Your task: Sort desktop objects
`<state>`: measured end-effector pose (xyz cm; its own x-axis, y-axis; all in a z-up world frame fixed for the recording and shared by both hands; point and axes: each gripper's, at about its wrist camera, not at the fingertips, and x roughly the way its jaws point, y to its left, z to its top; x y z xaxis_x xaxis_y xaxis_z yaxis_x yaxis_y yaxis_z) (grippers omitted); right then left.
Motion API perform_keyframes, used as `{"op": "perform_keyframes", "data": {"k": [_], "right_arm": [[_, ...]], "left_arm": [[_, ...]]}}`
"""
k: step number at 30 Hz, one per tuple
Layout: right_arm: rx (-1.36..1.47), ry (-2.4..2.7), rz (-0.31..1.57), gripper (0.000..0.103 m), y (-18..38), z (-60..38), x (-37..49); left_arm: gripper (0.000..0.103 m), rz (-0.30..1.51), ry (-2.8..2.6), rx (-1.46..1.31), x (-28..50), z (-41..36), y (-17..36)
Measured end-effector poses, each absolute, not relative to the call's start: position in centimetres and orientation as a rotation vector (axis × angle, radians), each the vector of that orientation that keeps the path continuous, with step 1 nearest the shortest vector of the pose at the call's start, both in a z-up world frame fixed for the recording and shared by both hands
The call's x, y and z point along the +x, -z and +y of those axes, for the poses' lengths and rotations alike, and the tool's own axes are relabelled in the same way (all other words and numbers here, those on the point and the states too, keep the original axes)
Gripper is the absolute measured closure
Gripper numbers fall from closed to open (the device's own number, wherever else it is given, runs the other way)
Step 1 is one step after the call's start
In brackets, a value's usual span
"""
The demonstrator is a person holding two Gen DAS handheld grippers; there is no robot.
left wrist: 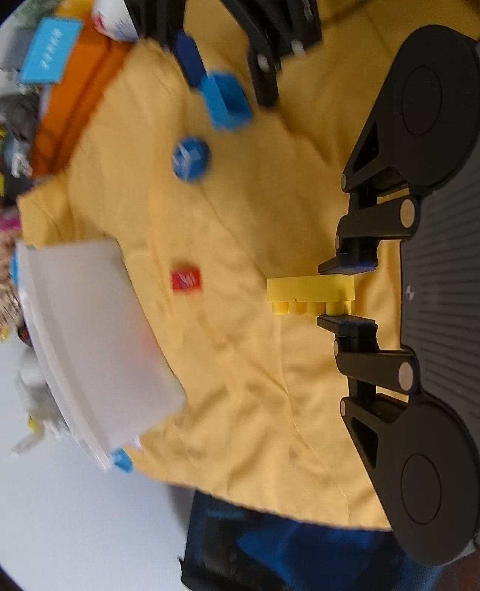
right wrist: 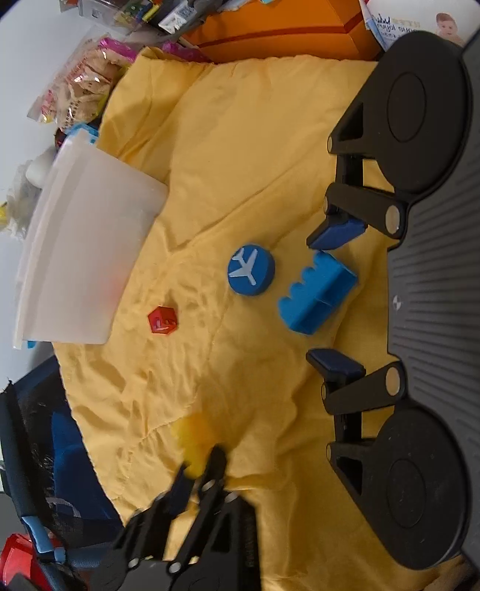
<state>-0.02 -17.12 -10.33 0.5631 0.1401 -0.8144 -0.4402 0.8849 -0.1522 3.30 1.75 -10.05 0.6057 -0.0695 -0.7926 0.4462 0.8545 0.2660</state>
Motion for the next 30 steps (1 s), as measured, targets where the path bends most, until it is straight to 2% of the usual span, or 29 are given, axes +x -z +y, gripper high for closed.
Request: {"op": "perform_keyframes", "data": {"k": [3, 10, 14, 23, 25, 28, 30], "right_arm": [[-0.320, -0.382, 0.947, 0.041, 10.1, -17.0, -0.3], [-0.382, -0.581, 0.875, 0.040, 8.3, -13.5, -4.0], [-0.408, -0.599, 0.879, 0.040, 8.2, -13.3, -4.2], [-0.114, -0.520, 0.917, 0.040, 6.1, -17.4, -2.3], [0.010, -0.415, 0.917, 0.044, 5.8, -18.8, -1.5], [0.149, -0.285, 0.967, 0.065, 6.5, -20.5, 0.0], [0.270, -0.274, 1.029, 0.069, 7.7, -21.3, 0.8]], "left_arm": [[0.076, 0.885, 0.301, 0.455, 3.3, 1.8, 10.1], [0.070, 0.845, 0.445, 0.512, 0.6, -0.9, 9.4], [0.070, 0.796, 0.486, 0.564, -1.4, -1.8, 8.9], [0.064, 0.879, 0.427, 0.193, 1.0, 2.4, 6.9], [0.064, 0.885, 0.418, 0.163, 2.0, 2.7, 7.1], [0.065, 0.897, 0.424, 0.181, 3.0, 2.1, 7.8], [0.064, 0.908, 0.434, 0.181, 3.3, 1.8, 8.0]]}}
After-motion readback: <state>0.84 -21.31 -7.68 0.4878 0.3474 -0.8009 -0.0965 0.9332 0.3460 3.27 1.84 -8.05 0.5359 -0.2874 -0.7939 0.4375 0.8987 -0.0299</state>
